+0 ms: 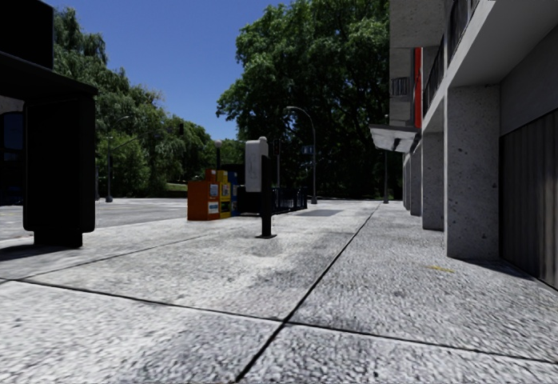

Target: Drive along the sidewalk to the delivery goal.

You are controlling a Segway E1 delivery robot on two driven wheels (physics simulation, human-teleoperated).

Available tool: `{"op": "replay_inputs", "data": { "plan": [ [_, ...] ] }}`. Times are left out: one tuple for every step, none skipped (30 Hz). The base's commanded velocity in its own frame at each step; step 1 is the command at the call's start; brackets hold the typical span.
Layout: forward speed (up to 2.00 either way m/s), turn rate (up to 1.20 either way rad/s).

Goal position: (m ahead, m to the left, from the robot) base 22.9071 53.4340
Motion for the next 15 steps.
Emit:
{"op": "replay_inputs", "data": {
  "plan": [
    [1.8, -0.16],
    [1.8, -0.23],
    [1.8, -0.28],
    [1.8, -0.31],
    [1.8, -0.33],
    [1.8, -0.33],
    [1.8, -0.33],
    [1.8, -0.33],
    [1.8, -0.33],
    [1.8, -0.33],
    [1.8, -0.33],
    [1.8, -0.33],
    [1.8, -0.33],
    [1.8, -0.33],
    [1.8, -0.33]
  ]
}}
